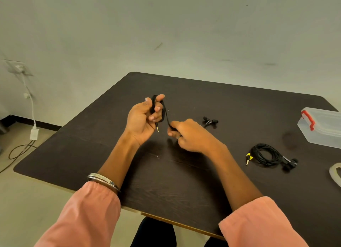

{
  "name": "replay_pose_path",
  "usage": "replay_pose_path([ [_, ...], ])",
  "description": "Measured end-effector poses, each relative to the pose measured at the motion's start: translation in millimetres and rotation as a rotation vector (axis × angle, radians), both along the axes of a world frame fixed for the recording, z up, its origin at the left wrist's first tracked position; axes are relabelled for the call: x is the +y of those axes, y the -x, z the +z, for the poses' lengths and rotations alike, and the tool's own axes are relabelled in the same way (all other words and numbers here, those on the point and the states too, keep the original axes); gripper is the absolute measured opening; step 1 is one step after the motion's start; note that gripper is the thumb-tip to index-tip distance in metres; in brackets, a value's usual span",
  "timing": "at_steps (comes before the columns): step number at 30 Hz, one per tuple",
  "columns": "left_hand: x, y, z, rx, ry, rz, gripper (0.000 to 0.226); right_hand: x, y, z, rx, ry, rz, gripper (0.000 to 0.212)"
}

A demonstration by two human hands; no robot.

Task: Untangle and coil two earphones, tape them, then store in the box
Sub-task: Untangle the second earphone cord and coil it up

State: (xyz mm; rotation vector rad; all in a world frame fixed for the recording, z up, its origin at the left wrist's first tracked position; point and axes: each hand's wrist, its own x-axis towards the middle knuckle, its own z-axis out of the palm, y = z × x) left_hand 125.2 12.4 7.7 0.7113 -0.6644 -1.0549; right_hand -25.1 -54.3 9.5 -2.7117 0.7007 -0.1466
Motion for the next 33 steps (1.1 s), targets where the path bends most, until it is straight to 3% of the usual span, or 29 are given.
replay_pose_path([
  [7,-2.4,-4.5,-0.8,0.057,-0.017,0.171,0.030,18.2,-6.1,5.1,0.129,0.165,0.015,0.039],
  [10,-3.3,-8.9,-0.2,0.043,-0.036,0.250,0.025,22.0,-6.4,6.3,0.169,0.229,0.049,0.035],
  [17,-5.3,1.4,-4.1,-0.267,-0.160,0.258,0.025,20.9,0.7,16.2,0.041,0.309,0.088,0.013],
  [24,-7.9,6.0,-14.6,-0.681,-0.175,0.058,0.021,11.7,10.6,22.0,-0.126,0.341,-0.072,0.033],
  [28,-5.1,13.2,-15.8,-0.859,-0.154,-0.187,0.033,-0.9,21.3,28.1,-0.311,0.220,-0.156,0.020],
  [33,1.9,20.5,-9.0,-0.808,-0.150,-0.253,0.042,-14.9,34.6,34.7,-0.598,-0.199,-0.200,0.009],
])
